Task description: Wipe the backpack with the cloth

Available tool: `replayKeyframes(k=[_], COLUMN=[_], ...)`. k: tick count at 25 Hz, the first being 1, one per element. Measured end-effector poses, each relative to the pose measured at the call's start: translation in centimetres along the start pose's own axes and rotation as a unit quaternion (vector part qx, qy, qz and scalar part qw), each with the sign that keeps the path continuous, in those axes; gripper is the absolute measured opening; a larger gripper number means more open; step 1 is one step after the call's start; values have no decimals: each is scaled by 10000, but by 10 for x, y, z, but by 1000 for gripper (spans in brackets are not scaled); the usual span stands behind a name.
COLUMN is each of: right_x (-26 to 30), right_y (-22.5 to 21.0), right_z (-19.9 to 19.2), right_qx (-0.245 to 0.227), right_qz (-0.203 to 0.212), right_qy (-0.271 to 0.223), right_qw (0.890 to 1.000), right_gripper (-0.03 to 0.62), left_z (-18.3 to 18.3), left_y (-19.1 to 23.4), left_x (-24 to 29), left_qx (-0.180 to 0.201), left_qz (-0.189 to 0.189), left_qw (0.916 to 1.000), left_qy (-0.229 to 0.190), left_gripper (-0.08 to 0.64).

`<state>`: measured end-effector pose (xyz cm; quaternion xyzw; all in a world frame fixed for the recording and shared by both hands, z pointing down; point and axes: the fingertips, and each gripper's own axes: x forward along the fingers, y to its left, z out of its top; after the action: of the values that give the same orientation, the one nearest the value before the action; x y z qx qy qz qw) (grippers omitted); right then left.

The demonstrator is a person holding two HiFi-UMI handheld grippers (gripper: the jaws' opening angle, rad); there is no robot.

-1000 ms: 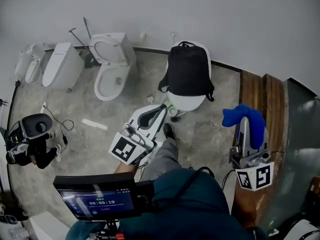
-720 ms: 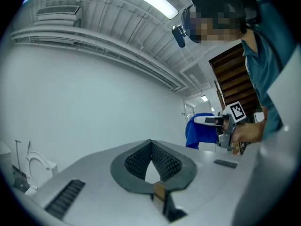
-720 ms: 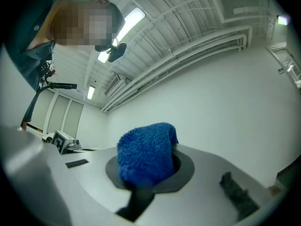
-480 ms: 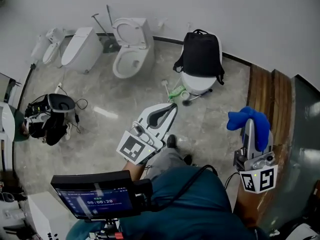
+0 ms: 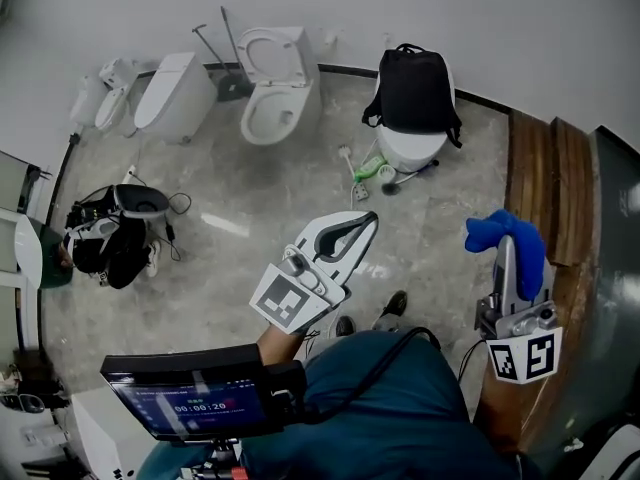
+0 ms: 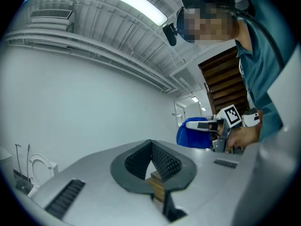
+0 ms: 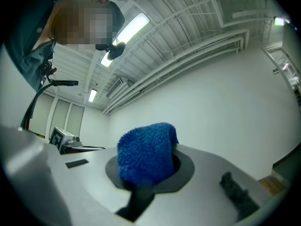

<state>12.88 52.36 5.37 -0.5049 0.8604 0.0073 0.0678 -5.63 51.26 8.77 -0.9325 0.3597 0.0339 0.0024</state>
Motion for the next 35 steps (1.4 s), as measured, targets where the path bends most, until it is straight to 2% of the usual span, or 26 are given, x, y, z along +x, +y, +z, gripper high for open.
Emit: replayKeyframes(k=[4,8,14,22,27,35], right_x=[-17,-42,-80,-100,-117,-135], right_y=[25,74,119,108,104,95], right_z=[-1,5,27,14,22,15], right_qx=[-2,-33,-171,-404,-413,-375], right_qz=[-142,-232,-334,-458,-478,-505], right_qy=[-40,-96,-119,269,267,182], right_qw=[9999,9997,9992,9978,9976,9979], right_gripper=[20,20,20,20,20,20], left_z=[-4,1,22,31,37,23], left_y=[-7,-21,-51,-69,-88,-105], left_x=[-25,-74,-122,-126,-130,-130], left_qx=[0,-97,-46,3,47,50], left_qz=[-163,-297,-399,-182,-138,-114], left_qw=[9998,9993,9988,9989,9987,9992], left_qy=[-95,-205,-283,-442,-484,-390], left_gripper=[3,3,3,3,3,3])
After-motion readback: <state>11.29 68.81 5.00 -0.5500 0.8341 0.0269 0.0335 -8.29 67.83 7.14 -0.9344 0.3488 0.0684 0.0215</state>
